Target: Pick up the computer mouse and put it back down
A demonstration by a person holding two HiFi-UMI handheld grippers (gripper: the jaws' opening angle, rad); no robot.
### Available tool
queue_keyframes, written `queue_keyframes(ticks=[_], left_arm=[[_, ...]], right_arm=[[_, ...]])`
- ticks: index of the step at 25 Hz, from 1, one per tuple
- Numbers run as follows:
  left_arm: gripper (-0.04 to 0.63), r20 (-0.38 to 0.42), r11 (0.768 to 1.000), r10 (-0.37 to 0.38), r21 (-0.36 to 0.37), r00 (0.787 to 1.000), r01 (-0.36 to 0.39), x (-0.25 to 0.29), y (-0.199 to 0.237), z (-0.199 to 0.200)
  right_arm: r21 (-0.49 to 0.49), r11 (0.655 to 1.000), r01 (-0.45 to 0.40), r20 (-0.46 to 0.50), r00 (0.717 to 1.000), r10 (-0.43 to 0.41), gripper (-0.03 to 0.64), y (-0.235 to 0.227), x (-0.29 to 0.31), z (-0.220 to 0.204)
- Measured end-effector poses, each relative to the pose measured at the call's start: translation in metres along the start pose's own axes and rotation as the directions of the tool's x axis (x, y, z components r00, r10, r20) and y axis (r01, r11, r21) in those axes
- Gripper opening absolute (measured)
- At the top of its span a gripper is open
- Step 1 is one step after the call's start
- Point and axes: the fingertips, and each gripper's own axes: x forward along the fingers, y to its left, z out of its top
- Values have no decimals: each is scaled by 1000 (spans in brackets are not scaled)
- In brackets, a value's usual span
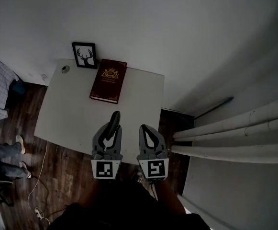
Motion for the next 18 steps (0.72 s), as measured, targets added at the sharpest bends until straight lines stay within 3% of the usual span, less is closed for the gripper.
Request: queue_keyframes(ticks=[8,18], left_arm=[[123,61,995,98,7,993,-98,-58,-45,25],[123,65,985,171,18,983,-173,-122,-78,40]], right_arm=[[-20,998,-67,106,992,69,18,6,-71,21],[-5,993,-120,134,984,120,18,24,-130,18]])
